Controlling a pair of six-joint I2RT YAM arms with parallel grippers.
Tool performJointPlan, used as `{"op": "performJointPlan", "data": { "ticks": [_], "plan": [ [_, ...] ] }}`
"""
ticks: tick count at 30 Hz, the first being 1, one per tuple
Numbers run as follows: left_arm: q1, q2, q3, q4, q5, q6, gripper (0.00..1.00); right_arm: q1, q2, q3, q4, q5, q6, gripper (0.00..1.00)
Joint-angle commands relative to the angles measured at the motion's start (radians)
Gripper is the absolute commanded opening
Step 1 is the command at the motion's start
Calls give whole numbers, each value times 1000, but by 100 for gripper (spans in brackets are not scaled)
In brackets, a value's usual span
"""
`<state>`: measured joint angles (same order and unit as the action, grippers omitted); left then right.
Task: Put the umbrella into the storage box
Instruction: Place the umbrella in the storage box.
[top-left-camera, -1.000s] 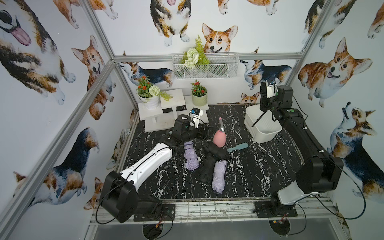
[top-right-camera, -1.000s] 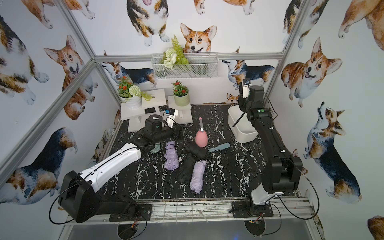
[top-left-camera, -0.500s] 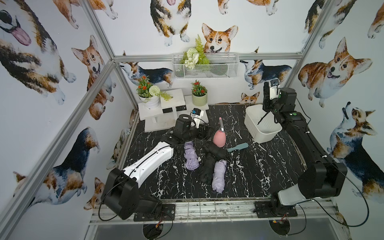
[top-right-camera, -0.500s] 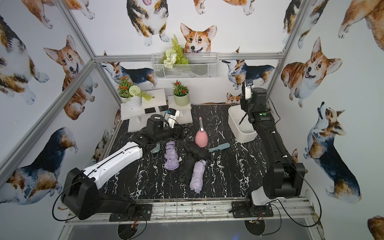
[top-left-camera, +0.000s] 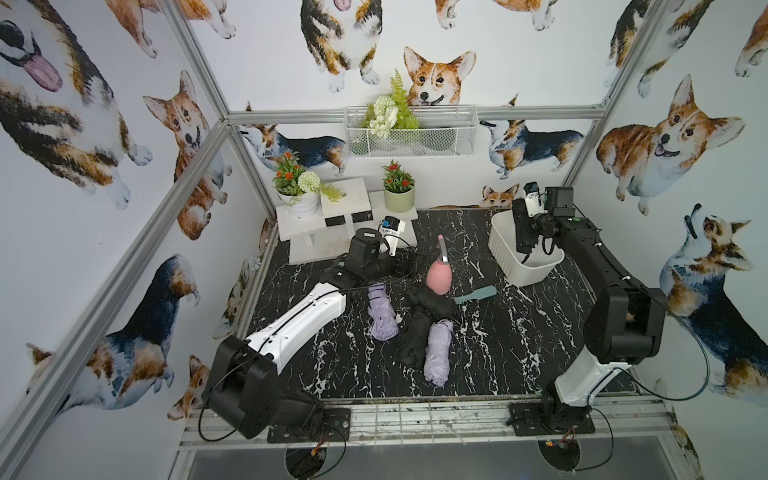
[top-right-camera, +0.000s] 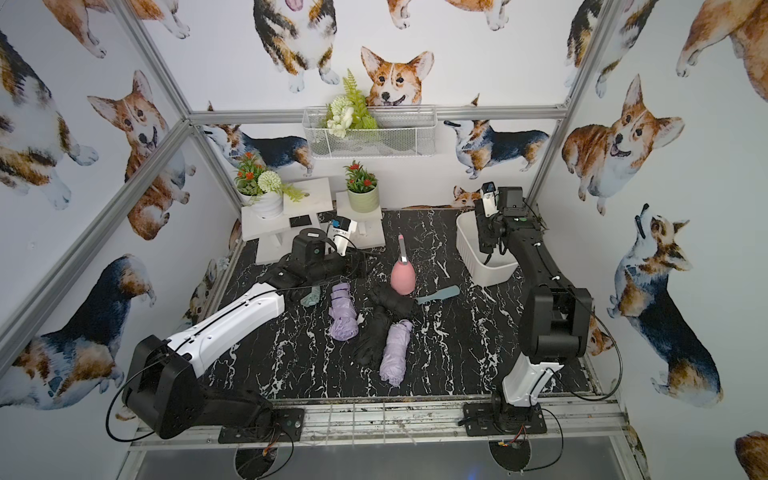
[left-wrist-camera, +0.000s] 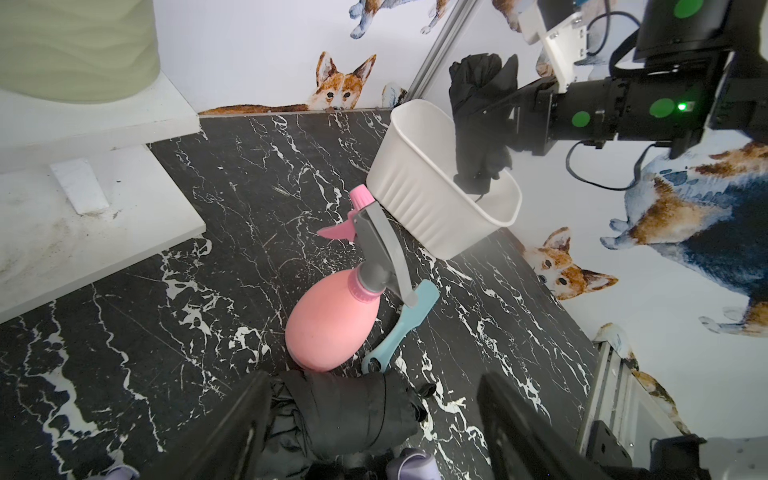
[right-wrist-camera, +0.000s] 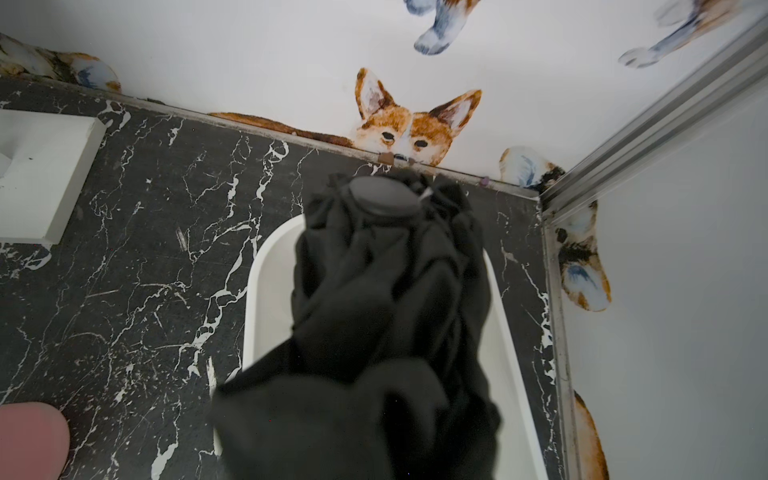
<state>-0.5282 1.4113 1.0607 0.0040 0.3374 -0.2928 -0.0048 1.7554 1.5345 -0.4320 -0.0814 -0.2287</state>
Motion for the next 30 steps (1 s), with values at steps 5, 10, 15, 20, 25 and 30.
{"op": "performJointPlan", "data": {
  "ticks": [5,10,15,20,25,30],
  "plan": [
    [9,-5,-2,-18,15,20,83,-20,161,164,-234,-105,-59,25],
    [12,-9,-4,-21,15,26,83,-27,291,315,-376,-90,-76,26],
    [14,-9,-1,-28,15,27,83,-33,373,375,-416,-75,-95,28],
    [14,-15,0,-52,15,31,83,-41,416,381,-429,-119,-98,34],
    [14,-39,-23,-61,-4,38,83,-41,444,385,-432,-142,-101,44],
    [14,-75,-56,-63,-24,26,84,-41,380,335,-347,-133,-69,57]
  ]
}}
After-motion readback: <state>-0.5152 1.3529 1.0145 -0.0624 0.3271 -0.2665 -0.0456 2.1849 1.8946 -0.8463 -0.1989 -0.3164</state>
